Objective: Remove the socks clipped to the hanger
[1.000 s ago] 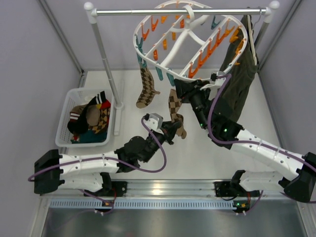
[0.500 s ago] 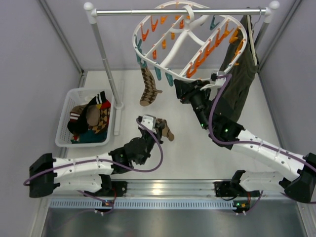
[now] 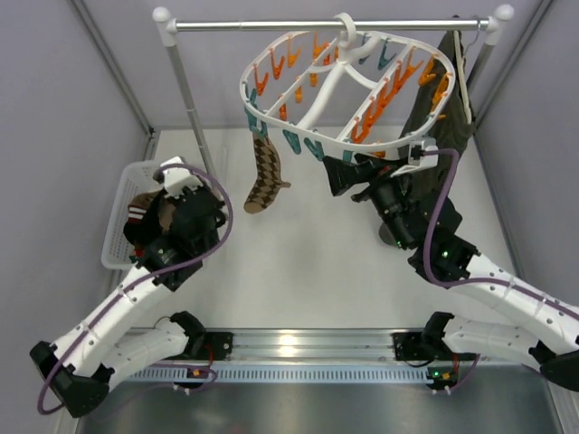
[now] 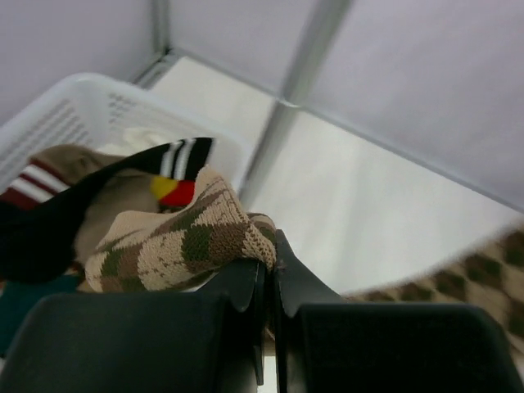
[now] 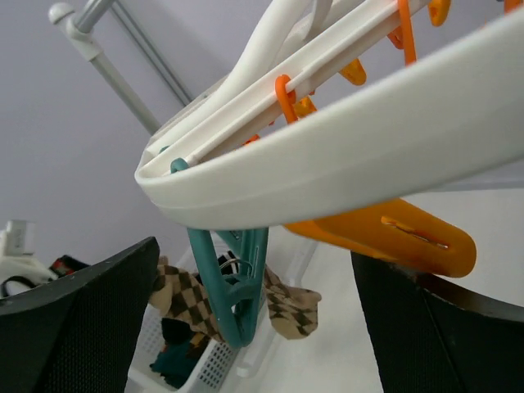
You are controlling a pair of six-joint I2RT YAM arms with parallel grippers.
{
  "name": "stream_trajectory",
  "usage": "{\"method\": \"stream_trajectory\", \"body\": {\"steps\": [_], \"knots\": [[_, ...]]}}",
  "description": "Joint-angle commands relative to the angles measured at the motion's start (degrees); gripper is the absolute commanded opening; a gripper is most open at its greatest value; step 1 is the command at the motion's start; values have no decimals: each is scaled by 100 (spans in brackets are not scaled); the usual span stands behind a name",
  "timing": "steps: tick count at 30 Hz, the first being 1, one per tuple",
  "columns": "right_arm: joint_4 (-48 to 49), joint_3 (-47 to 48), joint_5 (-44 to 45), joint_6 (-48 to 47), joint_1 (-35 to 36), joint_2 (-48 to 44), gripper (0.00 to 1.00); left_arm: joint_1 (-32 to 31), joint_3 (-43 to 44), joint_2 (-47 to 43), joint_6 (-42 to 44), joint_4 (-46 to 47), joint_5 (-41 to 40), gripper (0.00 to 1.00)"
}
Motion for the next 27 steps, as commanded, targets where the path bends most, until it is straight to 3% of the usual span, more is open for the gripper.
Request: {"method": "stream_trajectory", "body": {"steps": [1, 2, 6, 10, 12, 13, 16, 17, 18, 19, 26, 27], "knots": [[-379, -70, -362, 44, -60, -294, 99, 976, 484, 193, -490, -956, 793, 0], [-458, -79, -415, 53, -60, -338, 99, 1518, 590, 272, -535, -1053, 960, 0], [-1054, -26, -784, 10, -60, -505, 99, 2726, 1135, 764, -833, -1527, 1900, 0], [-1582, 97, -1240, -139, -60, -637, 99, 3483, 1435, 1116, -1001, -1809, 1868, 0], [-1820, 79, -1364, -166, -60, -786, 99, 3773, 1452, 1248, -957, -1818, 1762, 5], [-1960, 71, -1469, -219, -52, -831, 99, 3861, 1461, 1379, -940, -1827, 1762, 9], [-2154, 62, -1505, -306, -60, -1015, 99, 4247, 1514, 1678, -887, -1818, 2060, 40], [-2250, 53, -1505, -324, -60, -1068, 99, 4370, 1531, 1758, -887, -1818, 2200, 56], [-2286, 53, -1505, -333, -60, -1138, 100, 4389, 1549, 1828, -895, -1844, 2210, 88], [-2313, 27, -1488, -368, -60, -1182, 99, 4389, 1601, 1968, -956, -1879, 2236, 98], [-2647, -79, -1505, -386, -60, -1516, 99, 4398, 2050, 2032, -641, -1880, 3483, 98], [-2717, -96, -1505, -404, -60, -1543, 100, 4398, 2128, 1840, -623, -1862, 3972, 98]]}}
